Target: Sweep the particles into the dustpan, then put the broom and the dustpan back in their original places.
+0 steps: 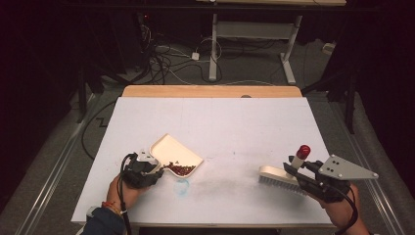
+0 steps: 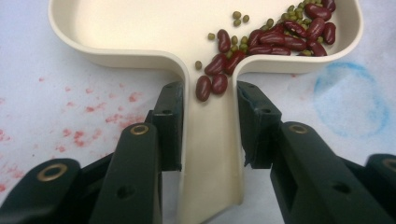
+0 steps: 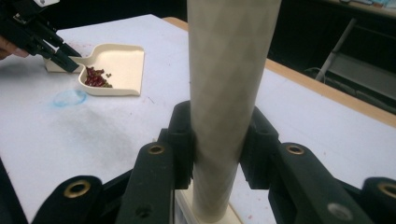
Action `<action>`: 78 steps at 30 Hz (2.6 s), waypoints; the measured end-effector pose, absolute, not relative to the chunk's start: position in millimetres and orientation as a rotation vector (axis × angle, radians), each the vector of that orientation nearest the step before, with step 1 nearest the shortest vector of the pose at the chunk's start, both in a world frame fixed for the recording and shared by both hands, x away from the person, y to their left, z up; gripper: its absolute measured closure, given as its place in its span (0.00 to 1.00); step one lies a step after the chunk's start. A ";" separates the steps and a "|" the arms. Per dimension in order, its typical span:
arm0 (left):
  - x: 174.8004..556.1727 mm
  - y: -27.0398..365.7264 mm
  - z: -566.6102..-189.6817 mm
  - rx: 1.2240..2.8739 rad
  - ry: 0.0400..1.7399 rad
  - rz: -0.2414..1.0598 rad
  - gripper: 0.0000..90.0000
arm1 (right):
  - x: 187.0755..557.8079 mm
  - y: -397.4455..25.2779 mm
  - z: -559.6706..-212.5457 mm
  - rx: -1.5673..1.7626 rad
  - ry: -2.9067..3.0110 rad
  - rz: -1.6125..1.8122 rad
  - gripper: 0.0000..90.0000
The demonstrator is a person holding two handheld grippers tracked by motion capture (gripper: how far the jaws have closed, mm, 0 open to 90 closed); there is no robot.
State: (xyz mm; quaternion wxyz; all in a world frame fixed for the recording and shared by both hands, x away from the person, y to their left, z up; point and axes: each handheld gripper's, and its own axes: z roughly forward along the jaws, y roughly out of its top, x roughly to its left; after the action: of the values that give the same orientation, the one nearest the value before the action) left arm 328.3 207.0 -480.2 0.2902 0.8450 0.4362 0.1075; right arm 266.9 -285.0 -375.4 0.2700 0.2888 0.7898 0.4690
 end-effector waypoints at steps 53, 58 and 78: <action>342.9 197.6 -480.3 2.078 1.421 0.300 0.56 | 401.2 -272.8 -398.8 1.086 2.245 1.156 0.68; 332.1 195.8 -480.8 2.109 1.365 0.271 0.53 | 422.3 -267.2 -409.8 1.142 2.240 1.104 0.67; 303.0 217.7 -473.7 2.115 0.986 0.501 0.36 | 454.0 -258.1 -442.4 1.322 2.098 0.919 0.62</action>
State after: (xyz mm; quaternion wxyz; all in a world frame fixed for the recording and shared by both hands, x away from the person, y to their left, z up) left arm 303.0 217.7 -473.7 0.3686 0.8237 0.3842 0.1950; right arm 454.0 -258.1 -442.4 0.2460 0.4846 0.7690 0.3367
